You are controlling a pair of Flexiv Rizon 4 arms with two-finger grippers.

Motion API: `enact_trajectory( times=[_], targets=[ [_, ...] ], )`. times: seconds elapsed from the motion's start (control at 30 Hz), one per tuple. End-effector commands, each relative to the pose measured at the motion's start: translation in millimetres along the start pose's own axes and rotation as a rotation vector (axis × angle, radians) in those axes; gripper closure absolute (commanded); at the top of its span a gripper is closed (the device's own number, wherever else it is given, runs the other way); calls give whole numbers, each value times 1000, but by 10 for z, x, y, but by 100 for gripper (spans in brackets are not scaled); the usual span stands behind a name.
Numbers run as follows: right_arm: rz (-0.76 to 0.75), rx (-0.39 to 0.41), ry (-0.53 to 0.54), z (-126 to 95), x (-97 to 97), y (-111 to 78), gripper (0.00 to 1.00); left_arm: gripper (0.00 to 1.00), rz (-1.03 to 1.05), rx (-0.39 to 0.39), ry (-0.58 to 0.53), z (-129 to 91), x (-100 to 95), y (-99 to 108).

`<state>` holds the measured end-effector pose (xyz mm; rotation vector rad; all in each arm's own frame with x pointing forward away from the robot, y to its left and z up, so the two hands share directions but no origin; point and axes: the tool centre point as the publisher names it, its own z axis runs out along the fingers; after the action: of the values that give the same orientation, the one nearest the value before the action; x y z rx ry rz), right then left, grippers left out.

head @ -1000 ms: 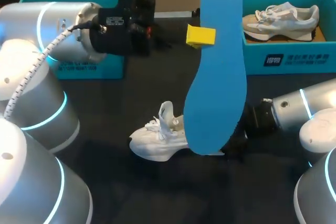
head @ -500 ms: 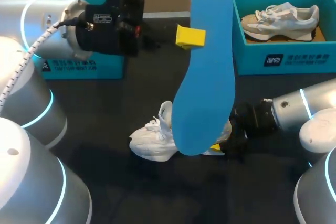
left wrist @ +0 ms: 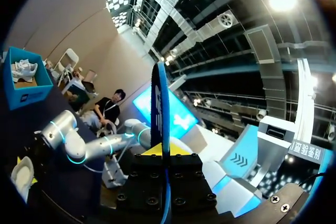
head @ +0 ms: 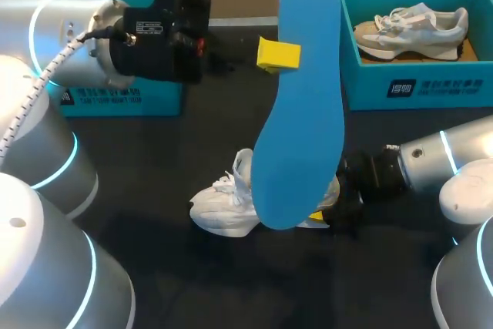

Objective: Take the shoe out of the shoebox, open the shoe tongue, remove and reinsert the insole, then place the shoe into the shoebox

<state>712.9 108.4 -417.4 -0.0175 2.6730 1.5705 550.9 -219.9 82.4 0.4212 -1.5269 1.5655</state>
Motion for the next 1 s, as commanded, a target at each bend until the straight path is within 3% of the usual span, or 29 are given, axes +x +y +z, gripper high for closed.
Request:
enact_trajectory(
  times=[0.03, 0.33, 0.37, 0.4, 0.43, 0.73, 1.0],
  targets=[
    [1, 4, 0, 26, -20, -23, 100, 100, 0, 0, -1, -3, 2, 9],
    [1, 4, 0, 26, -20, -23, 100, 100, 0, 0, -1, -3, 2, 9],
    [1, 4, 0, 26, -20, -23, 80, 100, 0, 0, -1, -3, 2, 9],
    [1, 4, 0, 26, -20, -23, 33, 100, 0, 0, -1, -3, 2, 9],
    [1, 4, 0, 26, -20, -23, 0, 100, 0, 0, -1, -3, 2, 9],
    [1, 4, 0, 26, -20, -23, 0, 100, 0, 0, -1, -3, 2, 9],
    [37, 115, -43, -151, 43, 62, 0, 100, 0, 0, -1, -3, 2, 9]
  ],
)
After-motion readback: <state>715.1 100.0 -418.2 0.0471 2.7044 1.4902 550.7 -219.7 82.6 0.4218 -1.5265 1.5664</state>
